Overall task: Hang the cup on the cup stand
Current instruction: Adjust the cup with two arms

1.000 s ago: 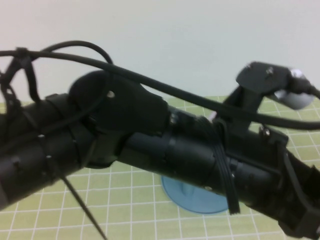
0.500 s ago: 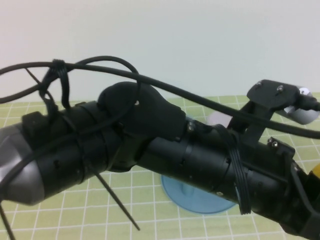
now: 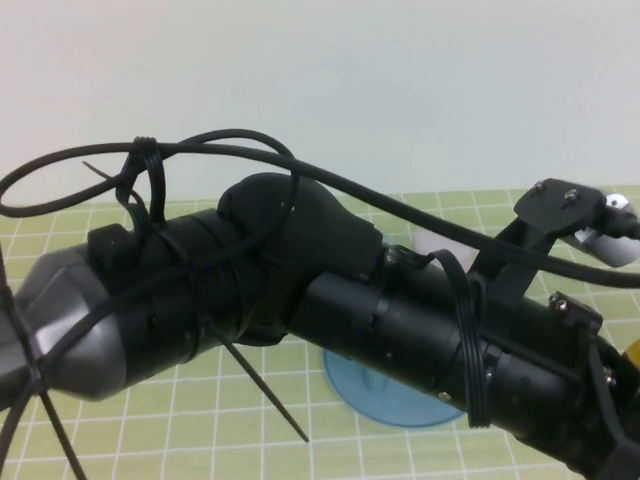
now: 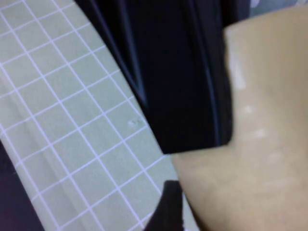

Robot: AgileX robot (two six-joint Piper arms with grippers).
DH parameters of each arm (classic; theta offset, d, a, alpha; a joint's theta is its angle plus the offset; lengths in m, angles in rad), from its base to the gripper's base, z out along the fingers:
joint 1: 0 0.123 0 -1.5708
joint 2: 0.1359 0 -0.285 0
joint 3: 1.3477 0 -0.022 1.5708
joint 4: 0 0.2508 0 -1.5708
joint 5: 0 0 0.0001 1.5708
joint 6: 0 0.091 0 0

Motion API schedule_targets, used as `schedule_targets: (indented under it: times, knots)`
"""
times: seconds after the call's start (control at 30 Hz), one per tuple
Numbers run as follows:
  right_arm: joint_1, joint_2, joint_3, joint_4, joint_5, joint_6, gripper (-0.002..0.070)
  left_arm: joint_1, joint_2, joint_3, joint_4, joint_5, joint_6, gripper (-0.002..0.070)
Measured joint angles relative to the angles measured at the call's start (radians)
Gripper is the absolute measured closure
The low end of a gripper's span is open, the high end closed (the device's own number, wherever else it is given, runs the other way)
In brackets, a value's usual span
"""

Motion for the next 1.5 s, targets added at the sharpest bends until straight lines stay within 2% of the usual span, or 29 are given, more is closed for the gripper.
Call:
schedule_targets:
  times: [0.27,0.43,0.57,0.7,0.87,1.0,1.13,1.2,1.3,1.5]
  knots:
    - [0.000,0.000,0.000,-0.017,-0.010,0.045,-0.0015,0.020,0.000,0.000,-0.039,-0.013,-0.053,0.0675]
    - [0.000,0.000,0.000,-0.187,-0.030,0.165,-0.0016,0.051,0.000,0.000,-0.065,-0.009,-0.067,0.0675]
    - [0.000,-0.002,0.000,-0.369,-0.137,0.297,-0.0017,0.053,0.000,0.000,-0.114,-0.008,-0.048,0.0675]
    - [0.000,-0.010,0.000,-0.521,-0.294,0.505,-0.0017,0.053,0.000,0.000,-0.119,-0.010,0.010,0.0675]
    - [0.000,-0.015,0.000,-0.555,-0.489,0.713,-0.0003,0.053,0.000,0.001,-0.181,-0.077,0.048,0.0675]
    - [0.000,-0.048,0.000,-0.476,-0.705,0.848,0.0091,0.053,0.000,0.001,-0.274,-0.181,0.127,0.0675]
    - [0.000,-0.114,0.000,-0.327,-0.863,0.878,0.0150,0.053,0.000,0.001,-0.402,-0.212,0.314,0.0675]
    - [0.000,-0.153,0.000,-0.207,-0.875,0.883,0.0158,0.053,0.000,0.001,-0.459,-0.215,0.426,0.0675]
    - [0.000,-0.217,0.000,0.025,-0.812,0.872,0.0163,0.053,-0.002,0.001,-0.459,-0.222,0.517,0.0675]
    - [0.000,-0.377,0.092,0.501,-0.741,0.634,0.0164,0.053,-0.002,0.001,-0.459,-0.229,0.539,0.0675]
